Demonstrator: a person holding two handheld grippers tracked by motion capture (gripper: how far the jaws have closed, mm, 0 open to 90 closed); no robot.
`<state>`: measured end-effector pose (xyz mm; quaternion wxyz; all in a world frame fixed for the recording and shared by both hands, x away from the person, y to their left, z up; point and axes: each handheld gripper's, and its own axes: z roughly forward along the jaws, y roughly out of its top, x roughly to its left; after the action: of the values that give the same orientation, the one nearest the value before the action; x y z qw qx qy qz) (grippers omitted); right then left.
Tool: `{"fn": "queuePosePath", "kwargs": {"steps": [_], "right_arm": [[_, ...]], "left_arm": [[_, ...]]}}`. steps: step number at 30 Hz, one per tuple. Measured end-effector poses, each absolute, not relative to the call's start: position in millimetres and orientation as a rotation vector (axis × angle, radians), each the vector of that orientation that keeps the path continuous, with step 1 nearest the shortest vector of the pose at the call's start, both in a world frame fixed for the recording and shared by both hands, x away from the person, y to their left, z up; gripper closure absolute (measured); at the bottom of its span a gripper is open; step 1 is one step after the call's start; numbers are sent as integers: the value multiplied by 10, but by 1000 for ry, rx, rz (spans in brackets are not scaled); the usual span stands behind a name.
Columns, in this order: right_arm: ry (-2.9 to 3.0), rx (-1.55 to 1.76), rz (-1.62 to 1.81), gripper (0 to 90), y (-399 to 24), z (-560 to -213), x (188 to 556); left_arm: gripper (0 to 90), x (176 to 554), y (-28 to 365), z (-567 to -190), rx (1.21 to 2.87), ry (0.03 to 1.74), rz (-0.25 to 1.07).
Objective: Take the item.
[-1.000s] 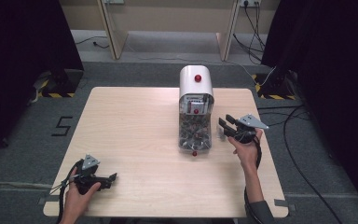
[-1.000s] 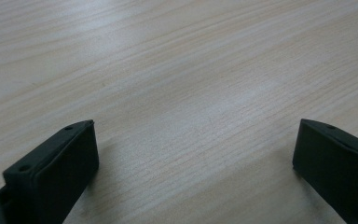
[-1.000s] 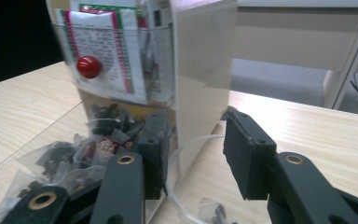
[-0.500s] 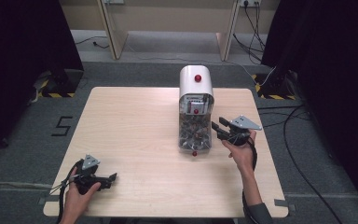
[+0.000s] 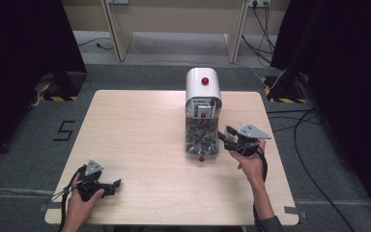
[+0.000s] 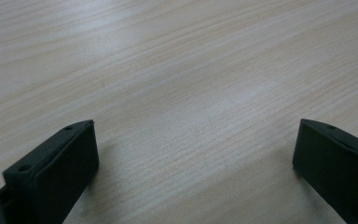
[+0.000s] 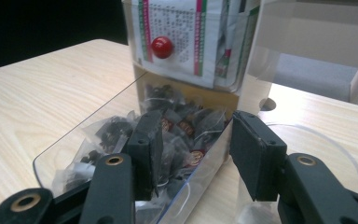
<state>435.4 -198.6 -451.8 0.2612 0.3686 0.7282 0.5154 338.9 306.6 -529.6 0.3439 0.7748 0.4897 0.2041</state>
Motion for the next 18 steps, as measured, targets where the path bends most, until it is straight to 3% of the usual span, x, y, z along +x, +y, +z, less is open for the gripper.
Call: {"fn": "queuePosePath", "kwargs": {"steps": [18], "right_arm": [[2002,1008,1396,519,-1962,-4573,4193]], "left_arm": [[0,3389,3066,-5296,2013,1272,530]]}}
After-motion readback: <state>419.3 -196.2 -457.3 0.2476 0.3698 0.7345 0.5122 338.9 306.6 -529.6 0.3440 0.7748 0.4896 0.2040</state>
